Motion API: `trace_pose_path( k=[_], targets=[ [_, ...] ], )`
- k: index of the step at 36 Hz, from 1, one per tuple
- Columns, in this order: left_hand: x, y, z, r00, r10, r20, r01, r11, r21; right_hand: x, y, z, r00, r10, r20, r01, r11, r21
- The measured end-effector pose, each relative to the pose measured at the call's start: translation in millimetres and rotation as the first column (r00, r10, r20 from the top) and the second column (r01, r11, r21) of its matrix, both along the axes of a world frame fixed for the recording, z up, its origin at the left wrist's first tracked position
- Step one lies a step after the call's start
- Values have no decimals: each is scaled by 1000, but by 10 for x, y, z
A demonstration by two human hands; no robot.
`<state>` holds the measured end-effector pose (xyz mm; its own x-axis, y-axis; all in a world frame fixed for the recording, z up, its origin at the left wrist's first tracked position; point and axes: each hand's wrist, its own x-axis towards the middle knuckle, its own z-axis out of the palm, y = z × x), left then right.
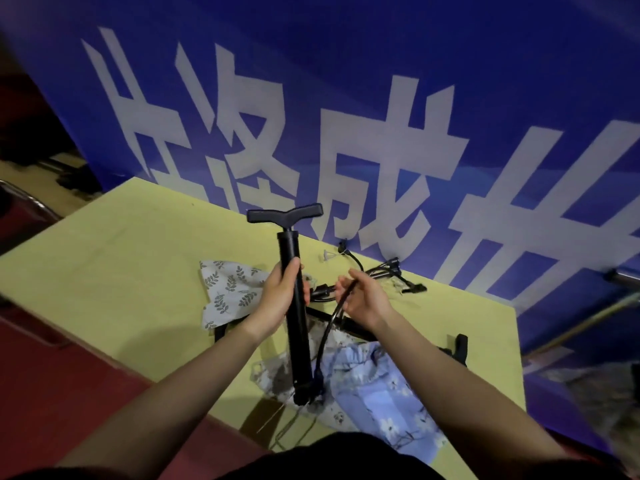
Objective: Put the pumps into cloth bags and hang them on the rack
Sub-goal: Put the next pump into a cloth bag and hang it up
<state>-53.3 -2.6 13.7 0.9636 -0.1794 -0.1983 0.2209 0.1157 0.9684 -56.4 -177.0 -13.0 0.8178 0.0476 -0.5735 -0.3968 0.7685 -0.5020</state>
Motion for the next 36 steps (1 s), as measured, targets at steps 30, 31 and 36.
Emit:
trace_pose_path(
  k=[30,31,36],
  targets=[
    [-140,-47,-234,932,-350,-98,363,892,270,-166,-236,909,899,245,363,80,723,-686],
    [-156,-82,-226,927,-356,-115,374,890,262,-171,-244,925,896,251,367,94,699,-709],
    [-209,-161,-233,935,-326,-142,351,907,234,-256,-258,1071,877,312,366,201,453,-869]
  ],
)
